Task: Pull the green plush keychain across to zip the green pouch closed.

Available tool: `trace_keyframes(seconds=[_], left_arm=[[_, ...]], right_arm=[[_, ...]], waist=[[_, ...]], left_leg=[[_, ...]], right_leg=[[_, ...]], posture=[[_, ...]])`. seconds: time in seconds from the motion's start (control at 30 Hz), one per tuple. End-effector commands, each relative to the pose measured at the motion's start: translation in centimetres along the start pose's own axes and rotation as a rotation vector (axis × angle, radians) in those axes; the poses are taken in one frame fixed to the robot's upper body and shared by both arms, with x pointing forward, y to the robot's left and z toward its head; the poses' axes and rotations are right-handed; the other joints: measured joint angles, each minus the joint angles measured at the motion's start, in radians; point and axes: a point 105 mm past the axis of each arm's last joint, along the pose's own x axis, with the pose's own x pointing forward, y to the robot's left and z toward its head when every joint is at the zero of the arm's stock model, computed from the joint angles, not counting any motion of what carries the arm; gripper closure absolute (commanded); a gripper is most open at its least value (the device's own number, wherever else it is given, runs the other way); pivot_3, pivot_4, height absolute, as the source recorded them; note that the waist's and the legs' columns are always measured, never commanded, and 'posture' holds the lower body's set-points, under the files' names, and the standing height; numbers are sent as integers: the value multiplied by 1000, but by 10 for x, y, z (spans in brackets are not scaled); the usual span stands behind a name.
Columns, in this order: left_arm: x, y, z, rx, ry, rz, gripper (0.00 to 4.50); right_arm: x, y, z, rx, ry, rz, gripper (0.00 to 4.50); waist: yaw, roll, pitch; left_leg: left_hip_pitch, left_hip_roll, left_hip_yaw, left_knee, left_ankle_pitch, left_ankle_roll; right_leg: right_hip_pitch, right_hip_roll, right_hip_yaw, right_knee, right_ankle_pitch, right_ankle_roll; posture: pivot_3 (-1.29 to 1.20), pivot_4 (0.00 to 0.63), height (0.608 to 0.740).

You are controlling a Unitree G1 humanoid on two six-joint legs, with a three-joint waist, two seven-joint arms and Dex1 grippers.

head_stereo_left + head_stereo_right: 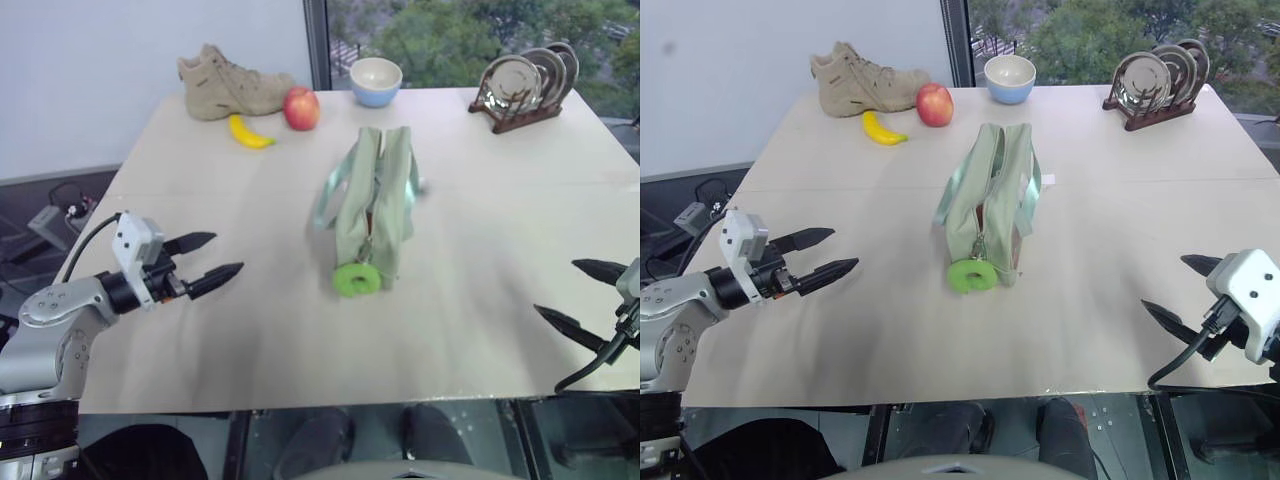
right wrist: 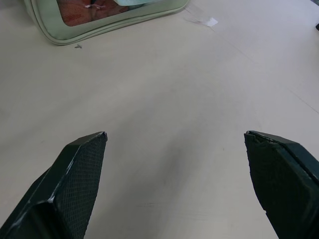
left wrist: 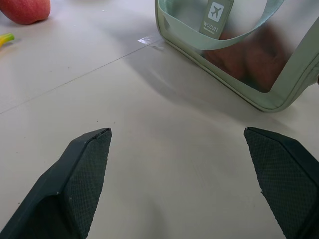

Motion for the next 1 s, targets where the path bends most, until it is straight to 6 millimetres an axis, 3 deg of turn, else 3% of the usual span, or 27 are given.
trace_keyframes(seconds=[0.03,0.3,0.4,0.47,0.6,0.77,1.0], left_arm=[[5,-3,14,35,-55,-14,64],[20,-20,20,13,-127,-78,64],[23,-30,28,40,-177,-130,64],[25,-34,27,33,-178,-148,64],[31,-35,28,49,-193,-153,64],[38,-34,31,73,-216,-153,64],[38,-35,34,78,-235,-122,64]], right_arm=[[1,-5,13,-62,-32,-18,0],[20,-10,32,-135,-81,-4,0],[31,-11,46,-236,-117,11,0],[40,-14,56,-347,-128,35,0],[62,-22,74,-737,-105,135,0],[101,-37,102,-1176,-147,229,0],[152,-35,148,-1563,-280,315,0]], waist=[[0,0,0],[0,0,3],[-4,1,3],[-3,1,3],[-8,5,7],[-24,2,10],[-60,-1,13]], left_leg=[[0,0,0,0,0,0],[0,1,0,0,0,1],[0,2,1,-1,2,4],[0,1,2,-1,1,4],[0,2,3,0,1,4],[0,3,3,0,0,2],[-2,4,4,-2,0,3]], right_leg=[[0,0,0,0,0,0],[0,0,1,0,0,0],[0,1,0,-2,0,0],[0,1,-1,-2,0,0],[0,1,-1,-2,0,0],[0,1,-2,-2,0,0],[-5,3,-2,-6,0,0]], posture=[[0,150,740],[0,150,740],[0,150,740],[0,150,740],[0,150,740],[0,150,740],[0,150,740]])
